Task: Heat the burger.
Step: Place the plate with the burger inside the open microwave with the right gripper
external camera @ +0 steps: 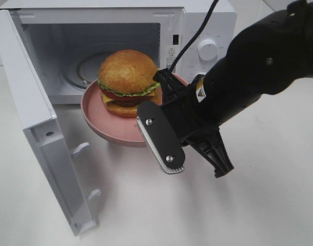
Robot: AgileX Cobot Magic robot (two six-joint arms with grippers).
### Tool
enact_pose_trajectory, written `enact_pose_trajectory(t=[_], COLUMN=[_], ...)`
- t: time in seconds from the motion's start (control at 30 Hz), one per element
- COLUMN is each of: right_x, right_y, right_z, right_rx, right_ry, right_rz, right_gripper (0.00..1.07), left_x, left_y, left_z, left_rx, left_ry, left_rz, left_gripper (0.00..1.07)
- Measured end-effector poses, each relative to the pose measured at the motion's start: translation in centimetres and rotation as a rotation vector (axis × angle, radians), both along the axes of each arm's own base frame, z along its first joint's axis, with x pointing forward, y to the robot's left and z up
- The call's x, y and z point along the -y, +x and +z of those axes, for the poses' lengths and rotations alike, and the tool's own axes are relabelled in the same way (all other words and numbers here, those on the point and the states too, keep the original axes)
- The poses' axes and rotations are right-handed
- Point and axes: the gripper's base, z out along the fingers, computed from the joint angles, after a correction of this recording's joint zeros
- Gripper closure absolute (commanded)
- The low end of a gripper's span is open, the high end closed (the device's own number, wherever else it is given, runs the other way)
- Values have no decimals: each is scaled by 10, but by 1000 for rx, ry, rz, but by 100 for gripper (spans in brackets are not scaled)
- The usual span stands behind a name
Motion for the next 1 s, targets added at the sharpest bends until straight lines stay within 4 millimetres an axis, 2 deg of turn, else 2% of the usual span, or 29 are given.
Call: enact_pose_trajectory(t=[0.6,1.0], right_x=[-33,-47], right_y=[34,54], right_z=[-12,-18], right_rx=[4,-25], right_ry=[3,8], right_rz=[3,35], right_gripper=[107,107], left_x=[0,0], left_y=[0,0], left_z=[0,0], left_rx=[0,0], left_ry=[0,0], left_rz=[0,0], left_gripper=[7,7])
